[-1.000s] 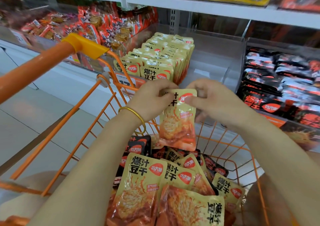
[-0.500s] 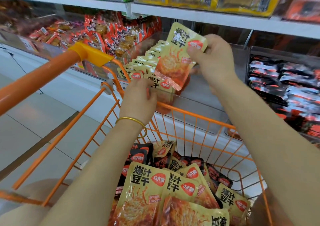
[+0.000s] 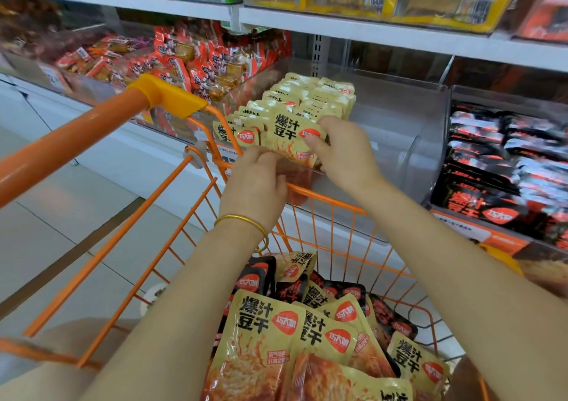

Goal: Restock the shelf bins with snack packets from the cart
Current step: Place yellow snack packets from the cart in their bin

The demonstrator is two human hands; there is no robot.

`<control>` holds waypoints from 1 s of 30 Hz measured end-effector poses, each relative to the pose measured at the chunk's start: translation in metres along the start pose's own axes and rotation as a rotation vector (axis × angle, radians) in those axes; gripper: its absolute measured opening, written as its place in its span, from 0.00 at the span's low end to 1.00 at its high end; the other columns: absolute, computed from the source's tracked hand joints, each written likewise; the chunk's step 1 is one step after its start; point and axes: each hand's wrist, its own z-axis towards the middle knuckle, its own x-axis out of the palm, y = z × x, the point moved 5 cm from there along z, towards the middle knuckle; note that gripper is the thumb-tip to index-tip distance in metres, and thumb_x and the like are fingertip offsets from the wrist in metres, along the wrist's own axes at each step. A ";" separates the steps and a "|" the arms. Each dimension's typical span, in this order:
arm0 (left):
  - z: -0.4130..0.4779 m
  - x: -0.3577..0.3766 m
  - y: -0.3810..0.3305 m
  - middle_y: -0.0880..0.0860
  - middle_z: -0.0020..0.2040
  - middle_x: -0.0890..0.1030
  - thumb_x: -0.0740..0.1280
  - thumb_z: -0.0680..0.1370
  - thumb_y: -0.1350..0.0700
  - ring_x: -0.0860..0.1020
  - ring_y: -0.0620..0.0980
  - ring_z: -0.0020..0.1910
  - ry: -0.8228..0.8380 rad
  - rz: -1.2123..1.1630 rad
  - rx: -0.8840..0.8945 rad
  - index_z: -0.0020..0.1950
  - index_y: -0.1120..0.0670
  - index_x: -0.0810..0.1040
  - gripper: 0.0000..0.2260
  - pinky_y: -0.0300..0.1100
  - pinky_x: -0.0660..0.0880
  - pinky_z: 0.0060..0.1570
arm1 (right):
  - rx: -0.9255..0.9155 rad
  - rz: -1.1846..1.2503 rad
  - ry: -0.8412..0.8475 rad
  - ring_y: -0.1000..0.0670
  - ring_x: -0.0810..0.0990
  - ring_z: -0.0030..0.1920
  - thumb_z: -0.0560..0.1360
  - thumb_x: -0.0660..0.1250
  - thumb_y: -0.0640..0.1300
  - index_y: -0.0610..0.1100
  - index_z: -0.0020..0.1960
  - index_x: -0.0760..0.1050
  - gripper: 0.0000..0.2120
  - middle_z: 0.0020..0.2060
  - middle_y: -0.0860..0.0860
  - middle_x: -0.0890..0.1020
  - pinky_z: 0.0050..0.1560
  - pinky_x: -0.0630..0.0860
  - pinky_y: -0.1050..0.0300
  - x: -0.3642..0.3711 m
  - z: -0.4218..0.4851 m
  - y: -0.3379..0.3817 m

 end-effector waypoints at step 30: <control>-0.003 -0.007 -0.017 0.59 0.49 0.77 0.63 0.76 0.60 0.74 0.59 0.51 -0.019 -0.022 0.125 0.54 0.59 0.80 0.09 0.52 0.72 0.50 | -0.169 -0.116 0.563 0.51 0.78 0.49 0.76 0.63 0.38 0.46 0.56 0.78 0.10 0.44 0.53 0.78 0.49 0.74 0.54 0.010 -0.100 0.012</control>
